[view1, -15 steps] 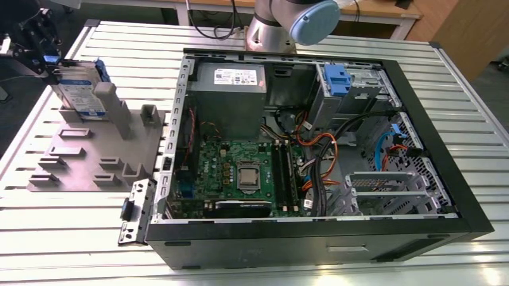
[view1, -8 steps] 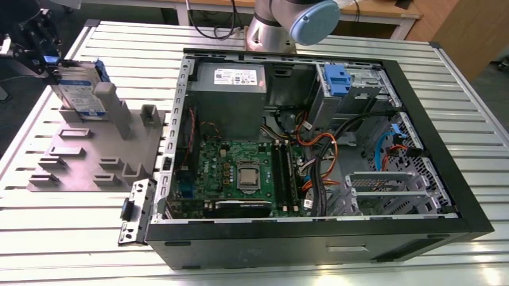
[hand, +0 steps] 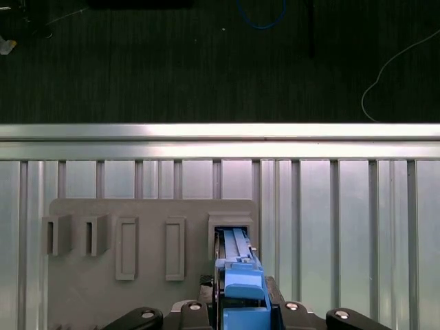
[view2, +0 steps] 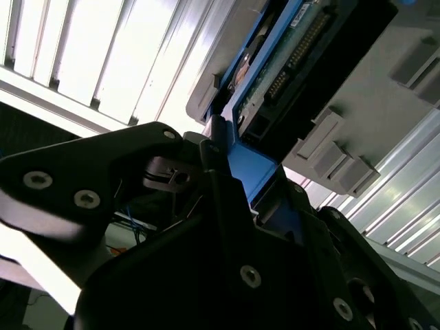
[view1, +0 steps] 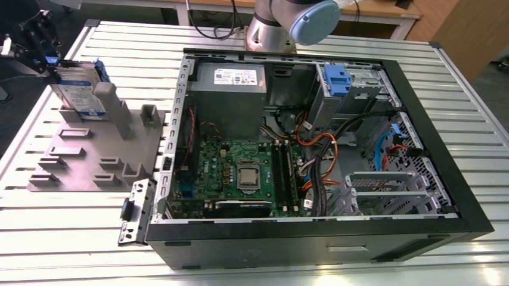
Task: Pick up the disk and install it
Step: 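Pick up the disk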
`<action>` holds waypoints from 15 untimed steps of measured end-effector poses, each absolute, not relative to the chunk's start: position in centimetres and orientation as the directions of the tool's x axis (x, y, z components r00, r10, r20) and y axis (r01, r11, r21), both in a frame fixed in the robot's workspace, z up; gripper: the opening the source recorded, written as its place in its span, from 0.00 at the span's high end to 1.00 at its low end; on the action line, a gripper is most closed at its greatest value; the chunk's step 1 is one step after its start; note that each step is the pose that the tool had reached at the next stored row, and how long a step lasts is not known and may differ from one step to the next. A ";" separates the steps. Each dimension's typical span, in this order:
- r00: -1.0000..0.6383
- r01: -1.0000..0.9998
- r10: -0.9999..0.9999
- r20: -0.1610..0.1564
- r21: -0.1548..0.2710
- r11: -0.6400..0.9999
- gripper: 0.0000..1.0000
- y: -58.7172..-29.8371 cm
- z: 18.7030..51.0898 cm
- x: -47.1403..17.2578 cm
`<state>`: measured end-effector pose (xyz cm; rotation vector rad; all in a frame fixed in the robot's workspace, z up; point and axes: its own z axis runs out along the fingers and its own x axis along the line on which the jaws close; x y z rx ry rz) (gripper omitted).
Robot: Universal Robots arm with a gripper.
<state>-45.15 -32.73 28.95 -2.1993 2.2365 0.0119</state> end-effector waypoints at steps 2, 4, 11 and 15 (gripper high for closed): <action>-0.017 -1.000 -1.000 -0.009 0.002 0.017 0.64 -32.7 29.0 -45.2; -0.017 -1.000 -1.000 -0.009 0.002 0.017 0.64 -32.7 28.9 -45.2; -0.017 -1.000 -1.000 -0.009 0.002 0.017 0.64 -32.7 28.9 -45.2; -0.017 -1.000 -1.000 -0.009 0.002 0.017 0.64 -32.7 29.2 -45.2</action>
